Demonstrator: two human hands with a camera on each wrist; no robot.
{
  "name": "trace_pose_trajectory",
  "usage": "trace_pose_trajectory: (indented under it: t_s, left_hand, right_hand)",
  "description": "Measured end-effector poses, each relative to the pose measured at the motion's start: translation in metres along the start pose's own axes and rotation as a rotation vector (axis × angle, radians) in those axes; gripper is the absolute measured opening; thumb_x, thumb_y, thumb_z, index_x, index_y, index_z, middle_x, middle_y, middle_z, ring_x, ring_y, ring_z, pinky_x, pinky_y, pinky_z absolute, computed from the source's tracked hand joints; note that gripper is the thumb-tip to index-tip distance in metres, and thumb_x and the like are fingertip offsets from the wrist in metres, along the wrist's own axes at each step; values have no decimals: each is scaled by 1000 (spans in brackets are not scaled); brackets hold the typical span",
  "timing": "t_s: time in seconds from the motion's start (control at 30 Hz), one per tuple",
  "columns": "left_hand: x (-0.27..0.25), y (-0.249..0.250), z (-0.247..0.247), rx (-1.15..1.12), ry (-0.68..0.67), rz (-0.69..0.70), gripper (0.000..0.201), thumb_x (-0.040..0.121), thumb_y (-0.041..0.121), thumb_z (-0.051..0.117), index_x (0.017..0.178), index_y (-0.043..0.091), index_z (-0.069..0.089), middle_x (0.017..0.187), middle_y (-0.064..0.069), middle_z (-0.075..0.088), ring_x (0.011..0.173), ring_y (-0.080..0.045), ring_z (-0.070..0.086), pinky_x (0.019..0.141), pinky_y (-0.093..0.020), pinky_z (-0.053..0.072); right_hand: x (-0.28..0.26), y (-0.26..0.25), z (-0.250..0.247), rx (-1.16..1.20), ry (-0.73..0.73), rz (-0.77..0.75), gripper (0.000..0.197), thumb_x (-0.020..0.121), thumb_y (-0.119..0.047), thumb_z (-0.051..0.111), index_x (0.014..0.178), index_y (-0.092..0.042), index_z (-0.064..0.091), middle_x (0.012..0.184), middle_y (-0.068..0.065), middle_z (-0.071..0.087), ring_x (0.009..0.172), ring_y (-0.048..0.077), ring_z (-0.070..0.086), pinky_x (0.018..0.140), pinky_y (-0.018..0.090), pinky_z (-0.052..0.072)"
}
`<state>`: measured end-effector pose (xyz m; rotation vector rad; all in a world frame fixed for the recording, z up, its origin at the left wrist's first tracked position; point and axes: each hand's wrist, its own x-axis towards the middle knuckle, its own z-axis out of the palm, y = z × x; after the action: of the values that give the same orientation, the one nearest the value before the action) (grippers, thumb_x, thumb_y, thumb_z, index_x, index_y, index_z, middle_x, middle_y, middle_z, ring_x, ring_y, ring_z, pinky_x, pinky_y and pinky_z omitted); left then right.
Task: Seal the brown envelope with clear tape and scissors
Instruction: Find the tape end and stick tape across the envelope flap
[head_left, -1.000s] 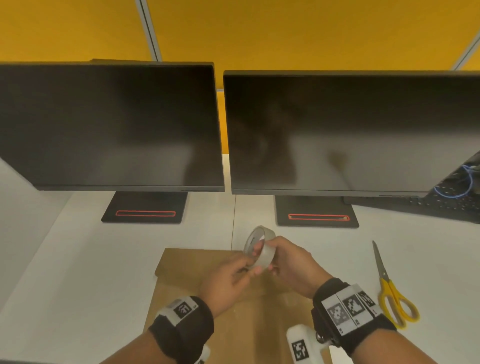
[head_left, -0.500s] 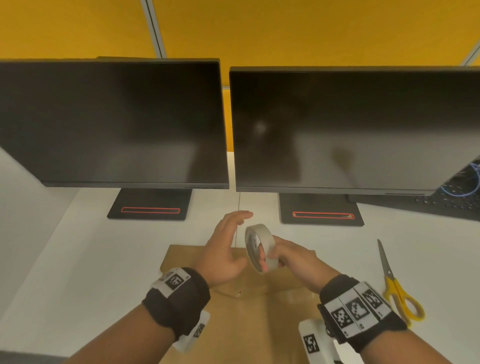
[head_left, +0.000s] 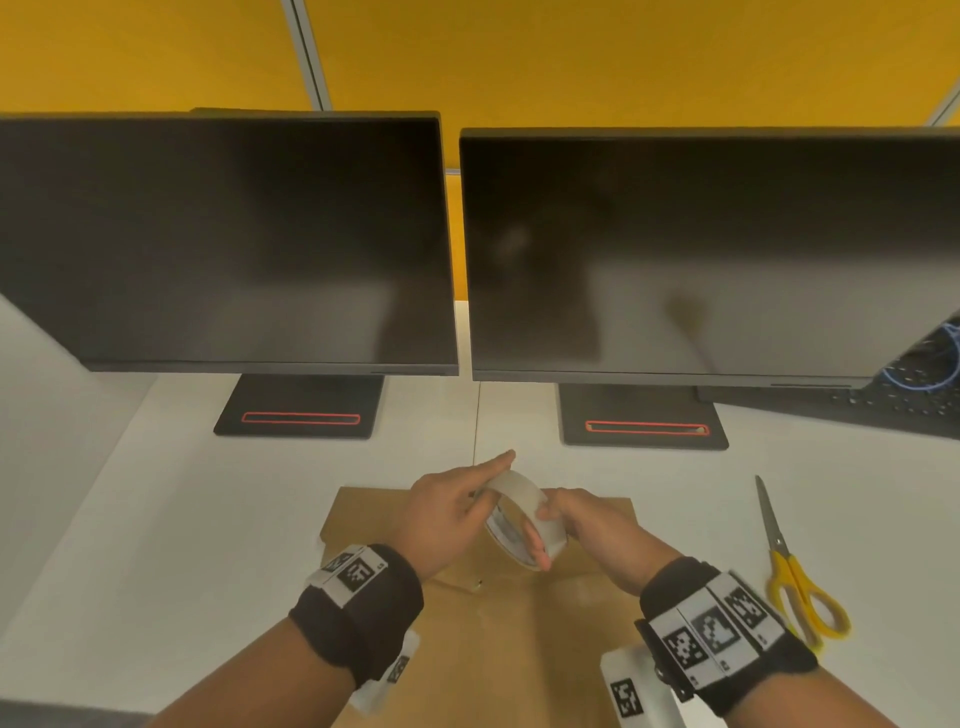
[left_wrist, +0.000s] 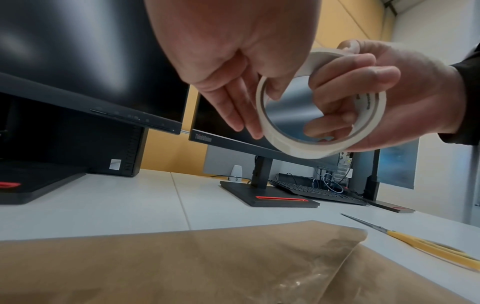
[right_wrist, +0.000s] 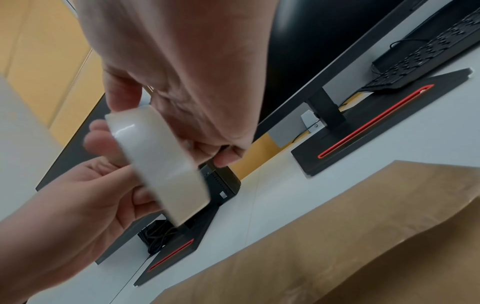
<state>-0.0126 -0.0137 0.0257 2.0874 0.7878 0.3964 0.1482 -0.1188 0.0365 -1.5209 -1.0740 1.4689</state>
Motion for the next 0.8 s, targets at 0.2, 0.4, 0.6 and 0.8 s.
trace_pose_trajectory:
  t_s: [0.2, 0.4, 0.6, 0.8]
  left_hand:
    - [2, 1, 1, -39, -2, -25, 47, 96, 20, 52, 122, 58, 41, 130, 11, 61, 117, -7, 57, 103, -24, 46]
    - [7, 0, -3, -32, 20, -6, 49, 96, 19, 53, 121, 59, 41, 130, 9, 61, 117, -7, 57, 103, -24, 45]
    - [4, -3, 1, -38, 20, -1, 52, 97, 20, 52, 119, 65, 38, 130, 11, 61, 117, -5, 58, 102, -22, 45]
    - [3, -6, 1, -61, 22, -14, 48, 96, 21, 52, 120, 61, 41, 128, 9, 62, 117, -8, 58, 101, -20, 46]
  right_hand:
    - [-3, -8, 2, 37, 33, -11, 28, 72, -36, 36, 64, -13, 49, 75, 5, 57, 83, 17, 54, 86, 28, 40]
    - [-2, -7, 8, 130, 34, -90, 11, 68, -20, 45, 59, -16, 50, 66, 9, 49, 68, 14, 49, 78, 23, 42]
    - [2, -10, 7, 115, 24, -63, 41, 82, -37, 31, 50, -21, 51, 51, 2, 47, 57, 14, 49, 88, 37, 42]
    - [4, -6, 7, 210, -58, -96, 30, 78, -28, 31, 59, -20, 53, 57, 6, 47, 59, 17, 45, 79, 33, 40]
